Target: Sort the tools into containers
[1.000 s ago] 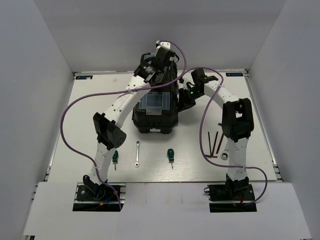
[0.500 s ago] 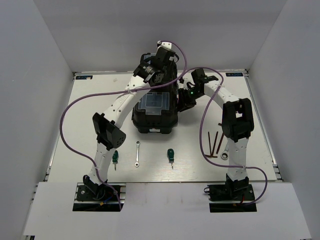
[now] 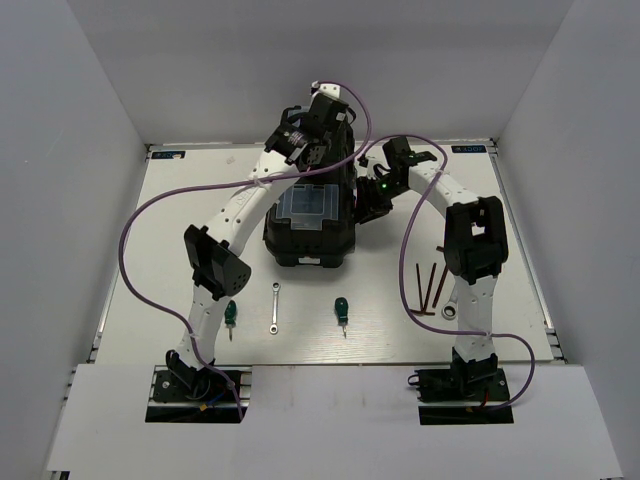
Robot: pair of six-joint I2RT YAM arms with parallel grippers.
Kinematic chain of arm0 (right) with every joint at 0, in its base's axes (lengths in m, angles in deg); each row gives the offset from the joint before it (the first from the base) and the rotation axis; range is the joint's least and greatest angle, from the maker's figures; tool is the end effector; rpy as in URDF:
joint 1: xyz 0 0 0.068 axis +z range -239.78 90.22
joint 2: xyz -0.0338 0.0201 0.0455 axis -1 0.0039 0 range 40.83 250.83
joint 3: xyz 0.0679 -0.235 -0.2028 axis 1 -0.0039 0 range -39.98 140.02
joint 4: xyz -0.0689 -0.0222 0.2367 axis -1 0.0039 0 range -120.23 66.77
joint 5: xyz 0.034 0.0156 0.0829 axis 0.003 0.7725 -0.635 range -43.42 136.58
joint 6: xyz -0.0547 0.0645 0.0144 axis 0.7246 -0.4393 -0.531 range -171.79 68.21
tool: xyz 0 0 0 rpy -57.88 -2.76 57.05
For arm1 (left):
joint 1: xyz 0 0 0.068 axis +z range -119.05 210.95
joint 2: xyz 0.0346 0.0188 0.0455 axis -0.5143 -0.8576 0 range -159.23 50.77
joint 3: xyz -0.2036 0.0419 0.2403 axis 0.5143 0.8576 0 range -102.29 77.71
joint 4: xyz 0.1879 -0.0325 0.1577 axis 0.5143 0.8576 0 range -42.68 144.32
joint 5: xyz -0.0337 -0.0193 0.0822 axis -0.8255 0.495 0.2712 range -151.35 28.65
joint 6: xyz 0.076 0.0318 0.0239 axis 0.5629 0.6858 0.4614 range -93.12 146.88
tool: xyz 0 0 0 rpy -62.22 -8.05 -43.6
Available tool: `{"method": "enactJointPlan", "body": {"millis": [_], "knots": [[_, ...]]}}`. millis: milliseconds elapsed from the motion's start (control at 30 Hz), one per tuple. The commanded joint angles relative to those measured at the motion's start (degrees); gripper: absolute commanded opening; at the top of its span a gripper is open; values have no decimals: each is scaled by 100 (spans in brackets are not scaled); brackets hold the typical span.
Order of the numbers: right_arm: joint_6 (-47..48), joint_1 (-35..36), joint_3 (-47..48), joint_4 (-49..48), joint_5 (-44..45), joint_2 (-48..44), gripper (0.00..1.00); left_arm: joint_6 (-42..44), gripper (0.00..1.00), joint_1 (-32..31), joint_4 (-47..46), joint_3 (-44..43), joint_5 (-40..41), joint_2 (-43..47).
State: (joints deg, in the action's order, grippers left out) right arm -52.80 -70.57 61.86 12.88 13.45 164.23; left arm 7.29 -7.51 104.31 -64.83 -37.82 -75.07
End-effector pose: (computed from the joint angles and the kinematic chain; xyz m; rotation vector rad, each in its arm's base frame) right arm 0.4449 0.1987 0.2196 -0.5994 2.6127 0.8886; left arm 0.4213 -0.2961 0.3959 0.1510 2.2018 -0.0937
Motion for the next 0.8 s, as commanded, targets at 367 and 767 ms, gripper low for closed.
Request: {"method": "enactJointPlan", "body": {"millis": [367,767], "knots": [[-39,93,-6,-75,-748,-447,39,-141,47,-145,814,393,82,-494],[49,58,-68,39,-731,-509,40,105,0,-92,620,68,539,-337]]}}
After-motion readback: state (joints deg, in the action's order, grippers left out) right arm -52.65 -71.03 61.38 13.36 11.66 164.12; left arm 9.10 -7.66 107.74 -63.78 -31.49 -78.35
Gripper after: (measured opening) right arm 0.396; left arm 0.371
